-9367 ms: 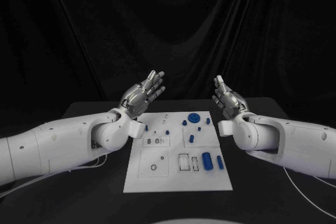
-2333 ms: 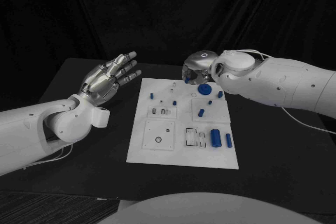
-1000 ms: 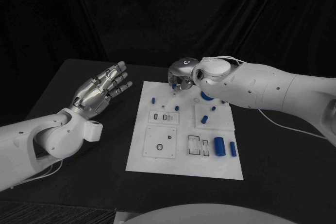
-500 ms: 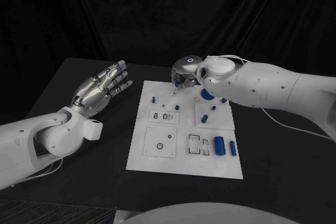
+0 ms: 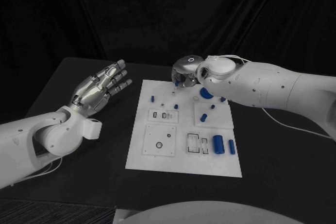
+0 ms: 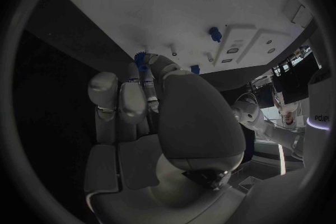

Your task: Assemble the parts on the task board

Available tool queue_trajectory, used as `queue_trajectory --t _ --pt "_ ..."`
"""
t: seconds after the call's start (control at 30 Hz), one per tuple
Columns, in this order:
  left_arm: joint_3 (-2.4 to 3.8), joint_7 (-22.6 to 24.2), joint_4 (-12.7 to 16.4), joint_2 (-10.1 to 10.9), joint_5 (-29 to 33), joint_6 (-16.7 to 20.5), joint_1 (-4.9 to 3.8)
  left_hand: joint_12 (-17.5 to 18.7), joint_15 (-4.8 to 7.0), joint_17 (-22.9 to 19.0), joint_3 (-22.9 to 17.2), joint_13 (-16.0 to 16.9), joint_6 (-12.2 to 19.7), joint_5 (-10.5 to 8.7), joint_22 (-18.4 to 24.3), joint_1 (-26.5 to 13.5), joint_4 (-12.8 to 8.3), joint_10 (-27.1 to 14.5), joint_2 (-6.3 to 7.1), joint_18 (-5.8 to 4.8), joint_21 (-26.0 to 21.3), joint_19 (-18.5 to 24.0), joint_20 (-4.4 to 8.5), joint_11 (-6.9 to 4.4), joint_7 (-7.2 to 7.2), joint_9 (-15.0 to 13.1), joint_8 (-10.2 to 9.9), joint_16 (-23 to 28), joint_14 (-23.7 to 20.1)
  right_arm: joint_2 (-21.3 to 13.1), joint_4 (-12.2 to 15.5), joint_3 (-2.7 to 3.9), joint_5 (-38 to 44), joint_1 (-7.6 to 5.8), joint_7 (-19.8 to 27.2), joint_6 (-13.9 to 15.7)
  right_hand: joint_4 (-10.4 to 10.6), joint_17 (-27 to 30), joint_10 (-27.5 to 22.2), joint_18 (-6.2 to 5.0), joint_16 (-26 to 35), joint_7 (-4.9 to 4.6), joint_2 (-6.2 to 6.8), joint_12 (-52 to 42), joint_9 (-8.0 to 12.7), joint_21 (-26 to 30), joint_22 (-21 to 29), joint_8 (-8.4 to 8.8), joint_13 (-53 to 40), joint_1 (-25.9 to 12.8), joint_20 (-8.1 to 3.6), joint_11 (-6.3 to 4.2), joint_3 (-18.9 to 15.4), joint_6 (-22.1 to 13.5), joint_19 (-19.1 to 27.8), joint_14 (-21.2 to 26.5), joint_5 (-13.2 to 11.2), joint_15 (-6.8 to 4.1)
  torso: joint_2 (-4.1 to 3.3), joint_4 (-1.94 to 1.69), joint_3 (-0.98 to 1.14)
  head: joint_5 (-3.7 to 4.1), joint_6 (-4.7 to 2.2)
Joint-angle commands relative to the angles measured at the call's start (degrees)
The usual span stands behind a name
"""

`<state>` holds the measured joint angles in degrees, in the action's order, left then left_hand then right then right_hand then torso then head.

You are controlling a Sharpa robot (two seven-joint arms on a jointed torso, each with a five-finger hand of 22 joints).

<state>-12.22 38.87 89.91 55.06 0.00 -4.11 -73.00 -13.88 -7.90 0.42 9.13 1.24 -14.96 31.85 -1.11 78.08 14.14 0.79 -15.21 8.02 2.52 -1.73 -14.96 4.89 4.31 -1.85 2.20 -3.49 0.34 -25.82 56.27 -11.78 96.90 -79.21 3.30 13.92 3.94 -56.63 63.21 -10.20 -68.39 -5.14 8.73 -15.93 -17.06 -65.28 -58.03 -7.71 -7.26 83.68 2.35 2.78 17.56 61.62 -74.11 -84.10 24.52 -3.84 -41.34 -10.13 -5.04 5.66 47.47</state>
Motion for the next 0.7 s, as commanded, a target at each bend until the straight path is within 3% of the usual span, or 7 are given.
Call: queue_trajectory --t 0.03,0.47,0.7 --pt "0.05 2.8 0.0 -0.2 -0.2 -1.2 -0.1 0.6 -0.35 0.3 -0.9 0.5 -0.5 1.14 -0.2 0.1 -0.3 0.2 0.3 2.29 -0.1 -0.6 -0.29 -0.3 0.05 -0.1 -0.2 0.2 0.2 0.1 -0.2 0.02 0.2 0.27 -0.6 0.6 -0.1 -0.9 1.4 3.31 -1.0 -0.12 -1.57 0.3 -1.6 -1.7 -1.1 -0.21 -0.1 0.1 0.27 -0.63 2.2 0.3 0.1 0.1 -0.5 0.21 0.05 0.0 0.01 -0.03 0.28" --pt "0.05 2.4 -0.4 -0.4 -0.2 -1.8 -0.1 0.5 -0.49 0.3 -1.0 0.5 -0.7 1.24 -0.2 0.2 -0.4 0.2 0.21 2.29 0.0 -0.6 -0.41 -0.29 0.18 -0.1 -0.2 0.2 0.2 0.5 -0.5 0.02 -1.0 0.84 -0.1 0.8 -0.2 -0.7 1.7 3.29 -0.8 -0.1 -1.69 0.4 -1.7 -1.7 -1.1 -0.09 -0.1 0.2 0.3 -0.69 2.2 0.2 0.2 0.2 -0.7 0.22 0.04 -0.09 -0.03 -0.09 0.98" --pt "0.05 2.1 -0.6 -0.6 -0.2 -2.2 -0.09 0.4 -0.59 0.3 -1.2 0.6 -2.4 1.31 -0.2 0.3 -0.5 0.2 0.06 2.28 0.0 -0.7 -0.63 -0.46 1.18 -0.3 0.1 0.1 0.2 0.4 -0.3 0.02 -1.2 0.96 0.0 0.7 -0.3 -0.4 1.9 3.23 -0.6 -0.16 -1.75 0.6 -1.7 -1.5 -1.0 0.11 -0.1 0.2 0.32 -0.68 2.3 0.0 0.4 0.4 -0.7 0.23 0.04 -0.11 -0.04 0.1 1.04"
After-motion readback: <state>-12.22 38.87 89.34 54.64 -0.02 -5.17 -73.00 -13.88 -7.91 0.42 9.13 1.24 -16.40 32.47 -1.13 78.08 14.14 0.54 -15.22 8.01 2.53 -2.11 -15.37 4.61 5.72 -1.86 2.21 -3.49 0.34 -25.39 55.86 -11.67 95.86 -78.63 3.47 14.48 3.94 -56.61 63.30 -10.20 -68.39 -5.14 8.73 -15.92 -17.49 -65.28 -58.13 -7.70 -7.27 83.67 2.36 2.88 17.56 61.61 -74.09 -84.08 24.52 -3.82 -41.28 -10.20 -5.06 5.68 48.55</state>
